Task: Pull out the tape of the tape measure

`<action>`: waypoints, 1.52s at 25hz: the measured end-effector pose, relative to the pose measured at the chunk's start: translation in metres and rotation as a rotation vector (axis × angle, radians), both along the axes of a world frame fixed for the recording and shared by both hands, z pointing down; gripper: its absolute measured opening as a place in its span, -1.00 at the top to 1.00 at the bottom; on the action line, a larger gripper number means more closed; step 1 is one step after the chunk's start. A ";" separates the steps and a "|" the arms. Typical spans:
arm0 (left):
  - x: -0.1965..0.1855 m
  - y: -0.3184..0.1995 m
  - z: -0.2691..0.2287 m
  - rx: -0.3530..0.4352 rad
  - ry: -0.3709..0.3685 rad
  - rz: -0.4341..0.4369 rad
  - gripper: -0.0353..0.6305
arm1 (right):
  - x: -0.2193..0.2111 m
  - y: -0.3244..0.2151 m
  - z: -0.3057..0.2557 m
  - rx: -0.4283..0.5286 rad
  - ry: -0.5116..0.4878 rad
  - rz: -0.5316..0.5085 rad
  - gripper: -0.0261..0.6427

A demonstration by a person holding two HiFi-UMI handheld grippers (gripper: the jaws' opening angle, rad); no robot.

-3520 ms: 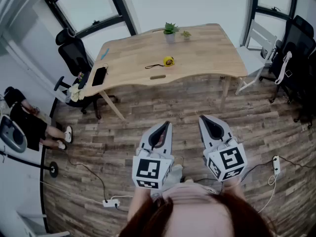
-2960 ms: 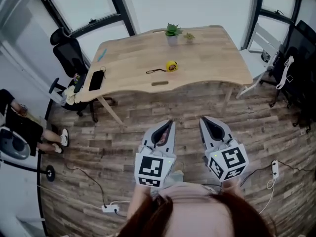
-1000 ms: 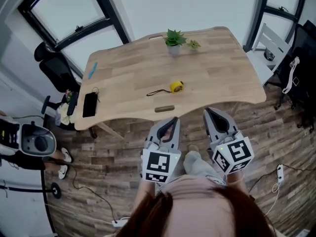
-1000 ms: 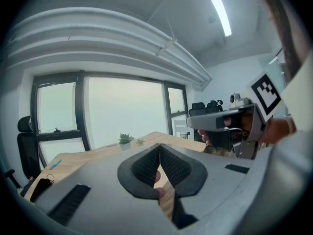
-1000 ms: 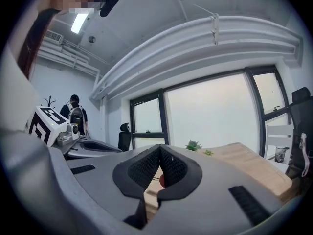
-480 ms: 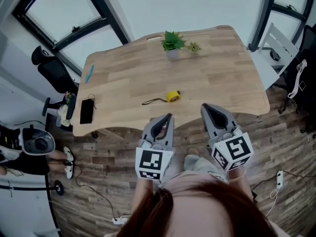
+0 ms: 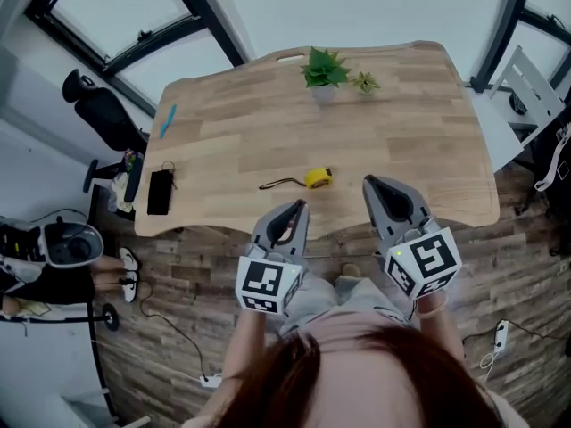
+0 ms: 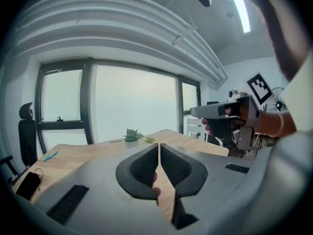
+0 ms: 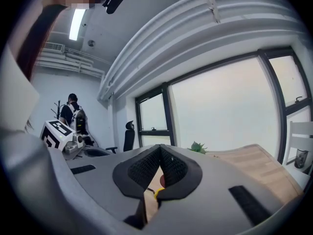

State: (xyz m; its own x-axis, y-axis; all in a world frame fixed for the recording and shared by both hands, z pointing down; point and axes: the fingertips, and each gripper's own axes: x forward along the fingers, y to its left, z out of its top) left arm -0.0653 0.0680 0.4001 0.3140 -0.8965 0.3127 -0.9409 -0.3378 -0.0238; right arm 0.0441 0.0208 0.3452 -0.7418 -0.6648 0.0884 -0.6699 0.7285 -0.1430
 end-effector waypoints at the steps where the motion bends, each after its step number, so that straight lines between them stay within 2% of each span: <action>1: -0.003 -0.003 0.003 -0.006 0.002 0.000 0.88 | -0.002 -0.004 0.001 -0.003 0.001 -0.004 0.93; 5: -0.012 -0.018 0.013 -0.019 -0.004 0.017 0.88 | -0.008 -0.013 0.007 -0.012 0.011 -0.010 0.93; 8: -0.017 -0.028 0.023 -0.035 -0.013 0.046 0.75 | -0.013 -0.020 0.008 -0.016 0.022 -0.005 0.93; 10: -0.021 -0.035 0.031 -0.048 -0.015 0.065 0.75 | -0.015 -0.026 0.010 -0.017 0.034 0.005 0.93; 17: -0.024 -0.058 0.060 -0.093 -0.037 0.169 0.62 | -0.027 -0.042 0.020 -0.038 0.063 0.029 0.93; 22: -0.028 -0.068 0.091 -0.161 -0.050 0.267 0.47 | -0.035 -0.052 0.027 -0.051 0.090 0.046 0.93; 38: -0.022 -0.105 0.181 -0.289 -0.126 0.473 0.26 | -0.024 -0.072 0.048 -0.104 0.160 0.179 0.93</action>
State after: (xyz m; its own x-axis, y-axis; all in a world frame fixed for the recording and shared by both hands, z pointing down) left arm -0.0872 -0.0366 0.5814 0.6051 -0.5399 0.5851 -0.6814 -0.7313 0.0299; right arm 0.0205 -0.0510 0.3932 -0.5845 -0.7652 0.2698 -0.8068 0.5836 -0.0926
